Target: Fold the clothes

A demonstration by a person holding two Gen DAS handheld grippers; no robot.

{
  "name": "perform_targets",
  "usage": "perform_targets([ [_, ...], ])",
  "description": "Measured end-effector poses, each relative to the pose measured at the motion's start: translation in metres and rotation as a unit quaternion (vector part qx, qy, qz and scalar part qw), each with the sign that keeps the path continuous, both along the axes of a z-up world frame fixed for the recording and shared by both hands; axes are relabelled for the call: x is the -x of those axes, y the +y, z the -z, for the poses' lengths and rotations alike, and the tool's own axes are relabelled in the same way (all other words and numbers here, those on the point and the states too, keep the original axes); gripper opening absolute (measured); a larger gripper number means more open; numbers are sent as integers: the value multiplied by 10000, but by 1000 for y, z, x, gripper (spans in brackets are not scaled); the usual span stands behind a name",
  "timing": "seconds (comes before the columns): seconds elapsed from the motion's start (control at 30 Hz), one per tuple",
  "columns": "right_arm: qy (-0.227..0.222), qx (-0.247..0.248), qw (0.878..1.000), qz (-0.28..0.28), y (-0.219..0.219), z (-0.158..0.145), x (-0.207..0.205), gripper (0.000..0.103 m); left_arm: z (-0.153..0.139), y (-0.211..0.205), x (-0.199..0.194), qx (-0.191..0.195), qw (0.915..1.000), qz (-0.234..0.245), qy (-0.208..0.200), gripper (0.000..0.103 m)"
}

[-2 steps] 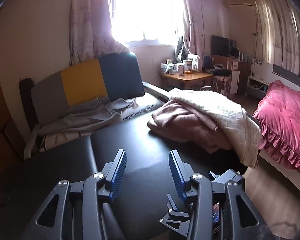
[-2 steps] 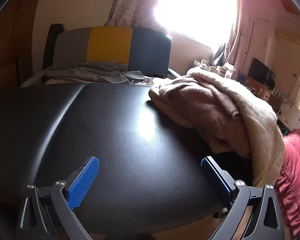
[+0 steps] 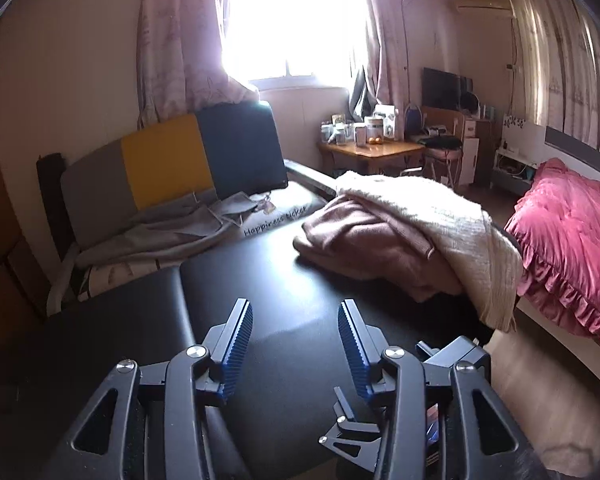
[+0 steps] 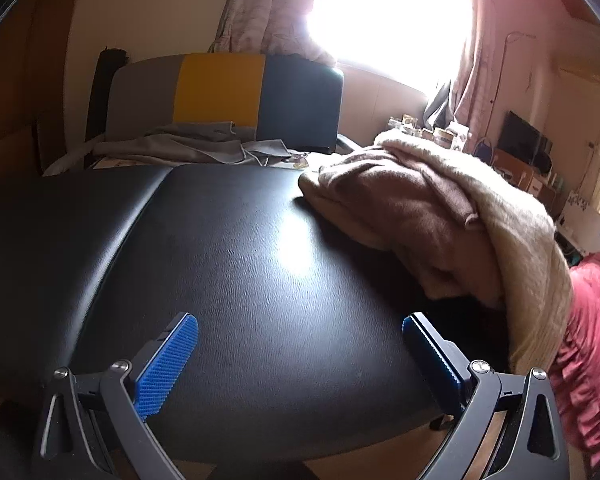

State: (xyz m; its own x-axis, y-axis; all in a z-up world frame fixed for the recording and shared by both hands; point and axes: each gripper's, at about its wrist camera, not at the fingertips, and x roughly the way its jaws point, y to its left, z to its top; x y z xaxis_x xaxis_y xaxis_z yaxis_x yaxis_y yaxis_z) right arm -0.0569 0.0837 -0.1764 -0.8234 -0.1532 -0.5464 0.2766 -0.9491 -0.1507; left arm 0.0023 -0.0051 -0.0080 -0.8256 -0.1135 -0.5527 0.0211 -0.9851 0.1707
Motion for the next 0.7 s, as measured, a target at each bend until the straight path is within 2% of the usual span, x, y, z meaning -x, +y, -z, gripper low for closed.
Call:
perform_targets([
  [0.17, 104, -85, 9998, 145, 12, -5, -9, 103, 16, -10, -5, -118, 9995, -289, -53, 47],
  [0.27, -236, -83, 9993, 270, 20, 0, -5, 103, 32, -18, -8, -148, 9984, -515, -151, 50],
  [0.4, -446, 4, 9975, 547, 35, -13, -6, 103, 70, -43, -16, -659, 9940, -548, -675, 52],
  [0.57, -200, -11, 9966, 801, 42, -38, -13, 103, 116, -69, -16, -1188, 9792, -682, -1498, 52],
  [0.63, -78, -9, 9962, 866, 44, -50, -12, 103, 122, -70, -15, -1167, 9780, -768, -1547, 52],
  [0.7, 9, -13, 9960, 895, 47, -60, -8, 103, 119, -66, -10, -889, 9827, -872, -1368, 52],
])
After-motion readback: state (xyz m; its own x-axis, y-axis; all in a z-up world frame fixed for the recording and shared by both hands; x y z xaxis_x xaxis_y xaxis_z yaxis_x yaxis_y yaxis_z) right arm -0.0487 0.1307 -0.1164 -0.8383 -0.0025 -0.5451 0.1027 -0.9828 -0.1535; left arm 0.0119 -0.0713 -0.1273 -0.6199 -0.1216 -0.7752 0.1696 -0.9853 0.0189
